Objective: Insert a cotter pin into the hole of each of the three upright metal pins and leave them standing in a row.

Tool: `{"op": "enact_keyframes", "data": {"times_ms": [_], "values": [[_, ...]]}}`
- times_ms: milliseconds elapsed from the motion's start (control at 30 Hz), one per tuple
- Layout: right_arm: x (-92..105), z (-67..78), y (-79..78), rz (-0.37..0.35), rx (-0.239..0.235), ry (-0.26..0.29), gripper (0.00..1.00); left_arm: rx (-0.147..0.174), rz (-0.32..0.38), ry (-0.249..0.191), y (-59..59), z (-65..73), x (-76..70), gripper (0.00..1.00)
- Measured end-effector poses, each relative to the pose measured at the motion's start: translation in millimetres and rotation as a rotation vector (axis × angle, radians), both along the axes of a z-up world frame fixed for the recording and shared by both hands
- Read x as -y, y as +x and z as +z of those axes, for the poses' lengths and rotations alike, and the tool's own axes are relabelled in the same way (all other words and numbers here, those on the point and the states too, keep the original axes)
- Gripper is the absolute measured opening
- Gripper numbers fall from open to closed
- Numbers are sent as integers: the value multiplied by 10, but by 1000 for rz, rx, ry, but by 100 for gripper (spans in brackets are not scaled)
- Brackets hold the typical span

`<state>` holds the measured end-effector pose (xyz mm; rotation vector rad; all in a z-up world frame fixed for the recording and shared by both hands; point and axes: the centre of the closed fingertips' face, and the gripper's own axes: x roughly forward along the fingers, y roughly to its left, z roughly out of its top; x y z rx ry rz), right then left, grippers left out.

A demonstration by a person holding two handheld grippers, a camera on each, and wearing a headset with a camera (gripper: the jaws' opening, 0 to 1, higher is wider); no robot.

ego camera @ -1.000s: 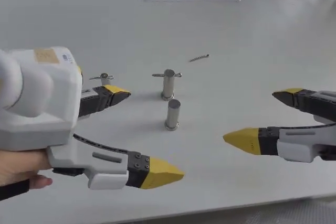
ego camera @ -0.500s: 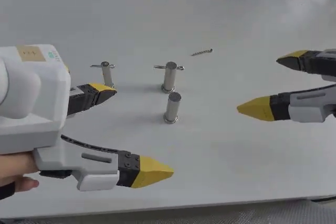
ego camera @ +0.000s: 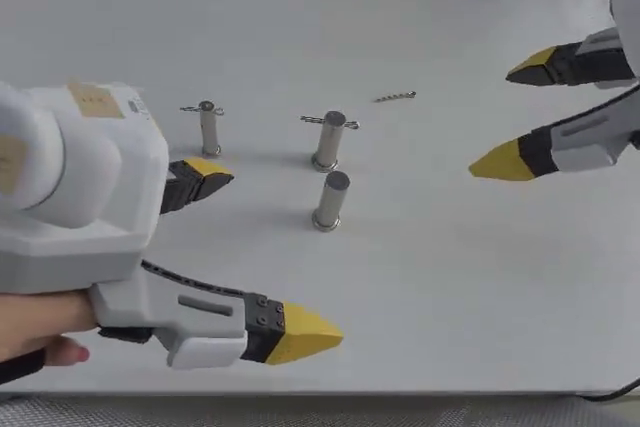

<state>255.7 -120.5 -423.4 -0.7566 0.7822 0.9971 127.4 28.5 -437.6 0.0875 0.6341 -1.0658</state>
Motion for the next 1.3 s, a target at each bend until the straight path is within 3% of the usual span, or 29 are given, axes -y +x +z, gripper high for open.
{"op": "enact_keyframes", "data": {"times_ms": [133,200,300,500,833,1033,1100,1200,1300], "values": [[-85,-68,118,74,-19,-36,62,-5,-13,0,-22,-11,40,99],[-147,-88,167,126,-17,-42,55,-5,-15,-1,-26,-18,47,99],[-174,-124,258,162,-12,-73,48,-3,-17,0,-32,-21,53,99],[-225,-192,421,220,-11,-119,45,-4,-2,-1,-26,-23,37,99],[-315,-345,599,272,-44,-197,25,4,21,-22,1,20,16,99],[-278,-517,728,300,-64,-256,19,1,28,-23,-8,6,10,98],[-292,-549,758,302,-64,-259,15,1,29,-25,-9,7,12,98],[-343,-562,797,272,-78,-216,10,-3,38,-22,2,-1,10,98],[-349,-573,862,268,-76,-219,8,-4,44,-24,19,-1,11,98]]}}
